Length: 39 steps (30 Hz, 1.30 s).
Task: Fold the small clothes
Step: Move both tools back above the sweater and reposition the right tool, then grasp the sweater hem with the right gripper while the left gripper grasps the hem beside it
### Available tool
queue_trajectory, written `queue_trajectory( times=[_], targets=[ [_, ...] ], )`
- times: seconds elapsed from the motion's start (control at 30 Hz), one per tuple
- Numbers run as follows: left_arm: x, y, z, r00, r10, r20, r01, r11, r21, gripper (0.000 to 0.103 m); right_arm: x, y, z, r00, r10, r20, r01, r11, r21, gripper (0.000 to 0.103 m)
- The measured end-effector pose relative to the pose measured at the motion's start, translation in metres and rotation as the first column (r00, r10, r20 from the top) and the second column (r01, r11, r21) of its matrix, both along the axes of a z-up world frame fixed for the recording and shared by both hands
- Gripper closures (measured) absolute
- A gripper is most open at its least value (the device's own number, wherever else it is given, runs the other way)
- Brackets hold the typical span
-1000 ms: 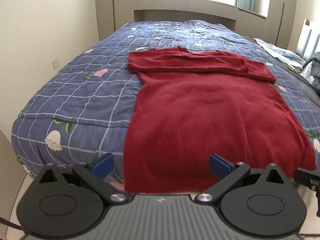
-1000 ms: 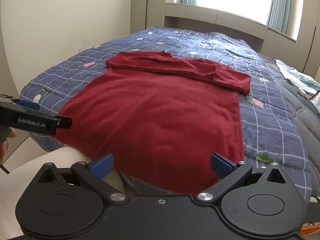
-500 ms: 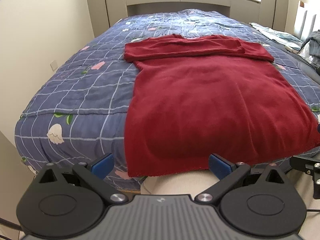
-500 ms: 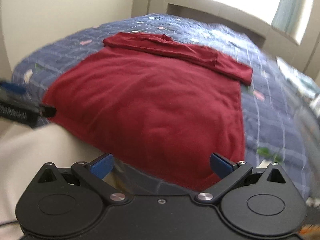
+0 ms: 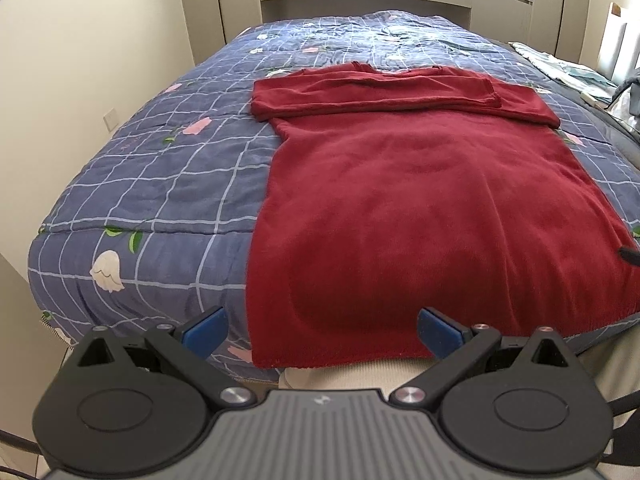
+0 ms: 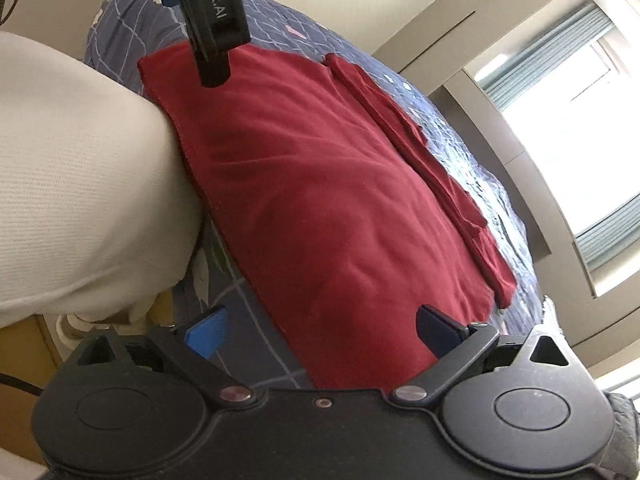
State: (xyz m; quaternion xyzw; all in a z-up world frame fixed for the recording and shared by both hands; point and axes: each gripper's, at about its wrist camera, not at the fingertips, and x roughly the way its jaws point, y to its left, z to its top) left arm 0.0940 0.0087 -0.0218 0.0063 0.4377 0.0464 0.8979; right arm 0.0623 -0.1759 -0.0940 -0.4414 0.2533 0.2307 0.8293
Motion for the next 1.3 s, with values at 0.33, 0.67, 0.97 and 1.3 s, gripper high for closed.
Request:
queue_trajectory(
  times=[0.33,0.67,0.97,1.3],
  targets=[
    [0.010,0.001,-0.004,1.000,0.003,-0.019,-0.003,1.000,-0.001,0.000,0.017,-0.002,-0.009,0.999,-0.007,-0.035,0.008,0.999,0.035,0.020],
    [0.004,0.006,-0.009,1.000,-0.026,-0.014,0.025,0.999,-0.045,0.000,0.009,-0.007,-0.002,1.000,0.019,-0.012,-0.018,0.996,0.090,0.039],
    [-0.012,0.005,-0.007,0.998,-0.067,0.016,0.068,0.995,-0.079,0.000,0.001,-0.009,0.006,0.998,0.055,0.011,-0.056,0.992,0.116,0.089],
    [-0.032,-0.021,-0.001,0.963,-0.245,0.114,0.247,0.969,-0.004,0.000,0.045,-0.032,0.078,0.974,-0.005,-0.226,0.102,0.902,0.420,0.095]
  ],
)
